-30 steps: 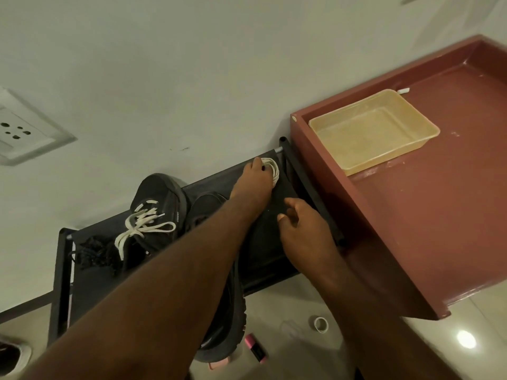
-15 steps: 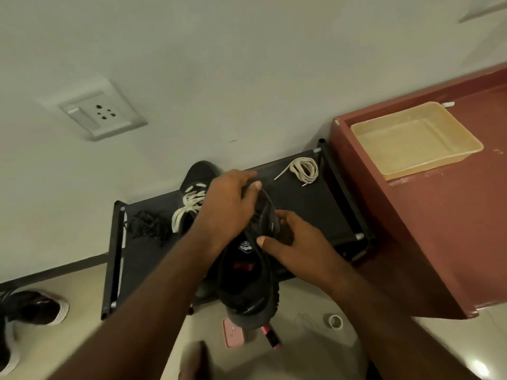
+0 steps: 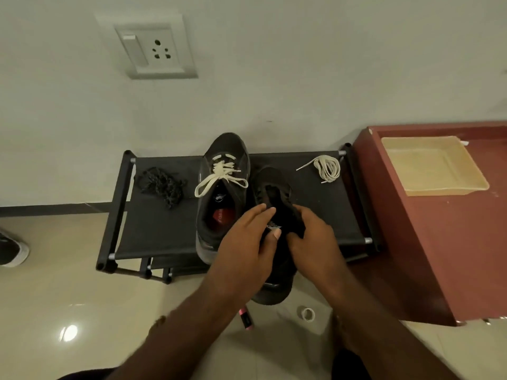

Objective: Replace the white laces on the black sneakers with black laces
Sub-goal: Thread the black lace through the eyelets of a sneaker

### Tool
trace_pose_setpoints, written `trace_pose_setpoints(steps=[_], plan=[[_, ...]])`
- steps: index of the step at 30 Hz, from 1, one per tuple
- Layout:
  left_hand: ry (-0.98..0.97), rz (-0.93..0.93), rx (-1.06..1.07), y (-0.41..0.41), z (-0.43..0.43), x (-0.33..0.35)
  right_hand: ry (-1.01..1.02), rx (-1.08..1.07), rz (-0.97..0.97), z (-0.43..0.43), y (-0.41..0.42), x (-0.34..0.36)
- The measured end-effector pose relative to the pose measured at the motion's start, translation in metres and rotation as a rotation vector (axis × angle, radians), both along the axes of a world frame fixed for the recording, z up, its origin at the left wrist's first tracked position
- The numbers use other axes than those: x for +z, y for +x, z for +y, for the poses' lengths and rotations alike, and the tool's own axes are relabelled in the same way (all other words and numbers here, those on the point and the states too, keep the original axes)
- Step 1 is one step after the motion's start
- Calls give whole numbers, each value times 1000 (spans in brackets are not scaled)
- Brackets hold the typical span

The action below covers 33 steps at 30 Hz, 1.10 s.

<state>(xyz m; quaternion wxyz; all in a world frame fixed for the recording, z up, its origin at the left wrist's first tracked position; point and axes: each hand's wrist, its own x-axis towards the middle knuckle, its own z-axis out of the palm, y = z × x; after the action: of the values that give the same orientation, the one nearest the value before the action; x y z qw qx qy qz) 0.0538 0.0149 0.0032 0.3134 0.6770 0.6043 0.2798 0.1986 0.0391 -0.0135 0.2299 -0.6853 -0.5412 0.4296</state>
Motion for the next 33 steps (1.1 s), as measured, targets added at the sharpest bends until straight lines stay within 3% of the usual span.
trace_pose_setpoints(steps=[7,12,21,25,30,33], plan=[[169,-79,123,-32,16,-2,224,-131,-66,19,12,-1],[144,15,129,-43,24,-12,294,-201,-38,37,16,-9],[116,15,124,-52,21,-17,393,-277,-20,42,14,-18],[52,126,-7,-53,20,-15,362,-250,-47,43,18,-17],[41,155,4,-54,22,-17,271,-268,-25,47,25,-20],[79,137,45,-51,21,-18,454,-314,-76,41,17,-3]])
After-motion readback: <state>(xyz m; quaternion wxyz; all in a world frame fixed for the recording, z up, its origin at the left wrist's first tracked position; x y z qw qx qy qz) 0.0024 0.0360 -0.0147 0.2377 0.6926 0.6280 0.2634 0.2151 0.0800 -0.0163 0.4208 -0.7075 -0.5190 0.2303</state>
